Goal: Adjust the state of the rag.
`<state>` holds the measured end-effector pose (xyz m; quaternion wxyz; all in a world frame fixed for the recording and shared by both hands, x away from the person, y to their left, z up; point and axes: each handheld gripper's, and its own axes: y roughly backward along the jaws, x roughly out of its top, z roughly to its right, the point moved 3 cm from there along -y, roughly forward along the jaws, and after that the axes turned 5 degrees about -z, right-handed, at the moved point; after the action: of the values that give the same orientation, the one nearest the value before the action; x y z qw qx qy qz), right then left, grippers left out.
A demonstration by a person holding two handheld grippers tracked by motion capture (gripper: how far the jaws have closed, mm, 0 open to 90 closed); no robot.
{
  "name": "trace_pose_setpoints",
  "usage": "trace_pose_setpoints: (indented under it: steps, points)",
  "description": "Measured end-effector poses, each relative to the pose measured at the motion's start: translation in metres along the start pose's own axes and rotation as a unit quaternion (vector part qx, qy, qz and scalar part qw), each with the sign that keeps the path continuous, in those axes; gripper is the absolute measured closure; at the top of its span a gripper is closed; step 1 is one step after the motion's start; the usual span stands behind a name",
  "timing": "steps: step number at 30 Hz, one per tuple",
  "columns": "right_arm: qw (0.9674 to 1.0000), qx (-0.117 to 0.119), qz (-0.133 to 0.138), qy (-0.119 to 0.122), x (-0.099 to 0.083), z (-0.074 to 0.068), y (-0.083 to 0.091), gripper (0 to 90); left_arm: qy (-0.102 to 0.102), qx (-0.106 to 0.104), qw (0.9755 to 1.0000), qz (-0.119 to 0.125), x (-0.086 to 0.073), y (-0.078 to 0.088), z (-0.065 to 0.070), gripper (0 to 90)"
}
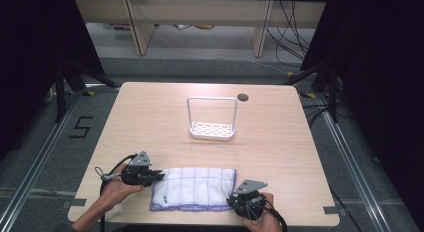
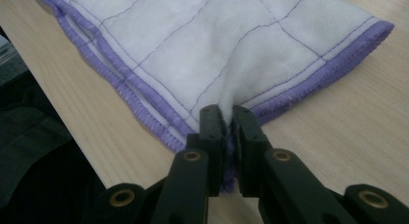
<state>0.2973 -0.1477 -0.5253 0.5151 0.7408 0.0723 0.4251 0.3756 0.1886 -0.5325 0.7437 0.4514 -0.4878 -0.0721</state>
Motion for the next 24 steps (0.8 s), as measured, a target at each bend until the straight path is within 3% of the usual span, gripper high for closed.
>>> trace_pose_setpoints:
  steps: [2,4,5,10,13,16,17,19,24]
  points:
    - [1.0000,0.002,0.005,0.001,0.003,0.006,0.000,85.2,-0.004,-0.002,1.0000,0.002,-0.003,0.004,0.003,81.9]
    - [1.0000,0.001,0.003,-0.004,0.009,0.013,0.002,85.3,0.005,-0.009,0.9999,0.010,-0.006,0.008,0.009,82.0]
    - [0.9999,-0.005,0.006,0.009,0.014,0.019,0.002,85.3,0.005,-0.012,0.9998,0.015,-0.008,0.010,0.011,81.9]
    - [0.9997,-0.013,0.004,0.021,0.042,0.042,-0.005,85.3,0.015,-0.026,0.9991,0.028,-0.018,0.019,0.031,81.9]
    - [0.9996,-0.007,-0.015,0.024,0.061,0.057,-0.010,85.3,0.003,-0.039,0.9989,0.027,-0.020,0.019,0.046,81.9]
    - [0.9989,-0.007,-0.034,0.031,0.080,0.068,-0.016,85.4,0.005,-0.056,0.9980,0.029,-0.020,0.018,0.062,81.9]
    - [0.9989,-0.012,-0.034,0.028,0.084,0.070,-0.018,85.4,-0.005,-0.055,0.9982,0.024,-0.020,0.018,0.067,81.9]
    - [0.9984,-0.007,-0.034,0.045,0.094,0.075,-0.022,85.4,-0.005,-0.071,0.9971,0.029,-0.017,0.015,0.080,81.9]
    - [0.9981,-0.013,-0.041,0.044,0.113,0.081,-0.032,85.3,-0.020,-0.095,0.9948,0.030,-0.012,0.007,0.099,81.6]
